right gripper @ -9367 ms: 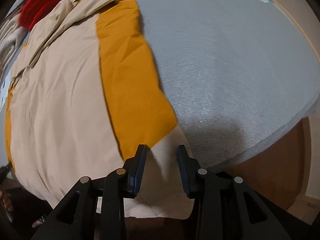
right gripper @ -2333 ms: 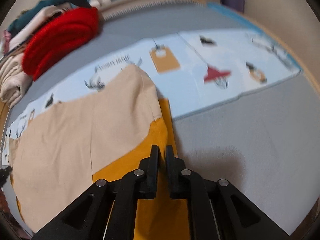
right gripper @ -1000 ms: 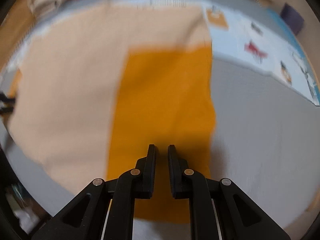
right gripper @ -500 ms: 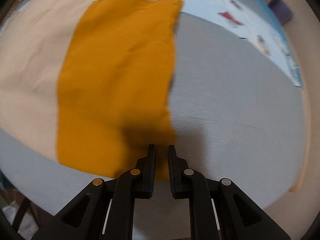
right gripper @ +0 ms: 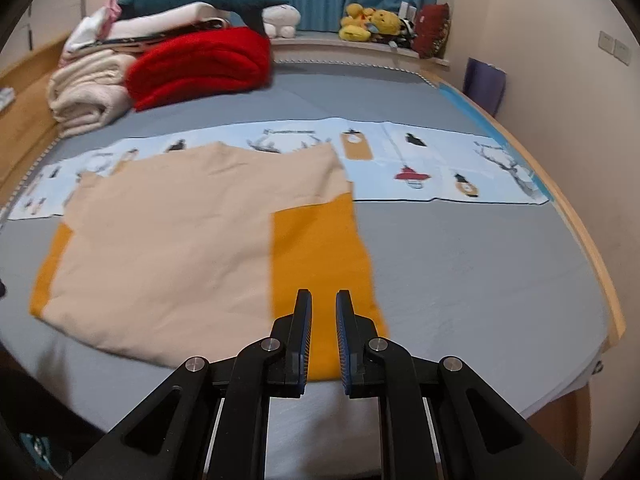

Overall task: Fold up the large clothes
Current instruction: 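Smooth the folded jacket flat with both tools and raise them, then grasp the yellow sleeve edge with the left tool and lift it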

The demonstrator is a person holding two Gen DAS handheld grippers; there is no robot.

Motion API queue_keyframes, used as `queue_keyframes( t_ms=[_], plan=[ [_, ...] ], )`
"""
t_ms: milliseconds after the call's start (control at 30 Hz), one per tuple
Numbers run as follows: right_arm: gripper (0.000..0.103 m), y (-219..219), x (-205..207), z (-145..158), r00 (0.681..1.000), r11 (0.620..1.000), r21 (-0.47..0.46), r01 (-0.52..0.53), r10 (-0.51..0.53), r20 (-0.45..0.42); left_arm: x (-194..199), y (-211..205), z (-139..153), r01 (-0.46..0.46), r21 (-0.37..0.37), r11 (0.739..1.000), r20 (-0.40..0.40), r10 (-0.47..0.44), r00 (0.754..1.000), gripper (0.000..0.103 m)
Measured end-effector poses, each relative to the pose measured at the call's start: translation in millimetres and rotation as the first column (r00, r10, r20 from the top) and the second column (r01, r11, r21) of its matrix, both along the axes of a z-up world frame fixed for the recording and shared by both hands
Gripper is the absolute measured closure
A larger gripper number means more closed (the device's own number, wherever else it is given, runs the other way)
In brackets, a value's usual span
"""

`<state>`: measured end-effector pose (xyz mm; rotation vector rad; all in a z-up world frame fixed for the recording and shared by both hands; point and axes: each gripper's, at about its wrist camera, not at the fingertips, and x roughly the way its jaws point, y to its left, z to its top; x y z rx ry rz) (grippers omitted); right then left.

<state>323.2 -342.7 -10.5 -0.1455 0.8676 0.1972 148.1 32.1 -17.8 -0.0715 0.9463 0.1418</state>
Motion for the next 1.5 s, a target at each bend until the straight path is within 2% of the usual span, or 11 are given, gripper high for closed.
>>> queue_keyframes(
  t_ms=[133, 200, 333, 467, 567, 633, 700, 900, 1067, 1167, 1500],
  plan=[
    [0.089, 15, -21, -2, 0.999, 0.999, 0.040, -0.033, 0.034, -0.007, -10, -10, 2, -0.026, -0.057, 0.998, 0.037, 0.028, 0.999, 0.080],
    [0.089, 23, -27, -2, 0.998, 0.998, 0.037, -0.056, 0.057, -0.002, -16, -7, -4, -0.042, -0.074, 0.996, 0.049, 0.046, 0.998, 0.087],
    [0.089, 39, -28, -5, 0.995, 0.995, 0.017, -0.098, 0.098, 0.003, -16, 0, -24, -0.069, -0.120, 0.990, 0.020, 0.072, 0.997, 0.089],
    [0.090, 52, -25, -9, 0.991, 0.991, 0.021, -0.133, 0.133, 0.009, -7, 23, -57, -0.148, -0.227, 0.963, -0.037, 0.144, 0.989, 0.089],
    [0.090, 69, -20, -15, 0.984, 0.984, 0.009, -0.175, 0.175, 0.015, 3, 44, -76, -0.215, -0.353, 0.911, -0.085, 0.198, 0.977, 0.088],
    [0.090, 77, -17, -19, 0.981, 0.981, 0.007, -0.196, 0.196, 0.005, 7, 55, -87, -0.255, -0.367, 0.895, -0.119, 0.226, 0.967, 0.086],
    [0.090, 87, -13, -25, 0.976, 0.976, 0.007, -0.216, 0.216, -0.014, 8, 67, -99, -0.297, -0.415, 0.860, -0.152, 0.256, 0.955, 0.080],
    [0.090, 107, -6, -33, 0.965, 0.966, 0.032, -0.256, 0.258, -0.057, 4, 99, -124, -0.422, -0.568, 0.707, -0.216, 0.367, 0.905, 0.062],
    [0.090, 123, -6, -43, 0.952, 0.955, 0.017, -0.295, 0.296, -0.083, 4, 111, -141, -0.477, -0.625, 0.617, -0.239, 0.431, 0.870, 0.058],
    [0.090, 130, -5, -49, 0.946, 0.952, 0.021, -0.305, 0.306, -0.107, 4, 115, -147, -0.491, -0.649, 0.581, -0.231, 0.465, 0.855, 0.058],
    [0.090, 144, -12, -60, 0.930, 0.938, 0.005, -0.346, 0.344, -0.130, 13, 125, -154, -0.497, -0.704, 0.507, -0.165, 0.564, 0.809, 0.058]
  ],
)
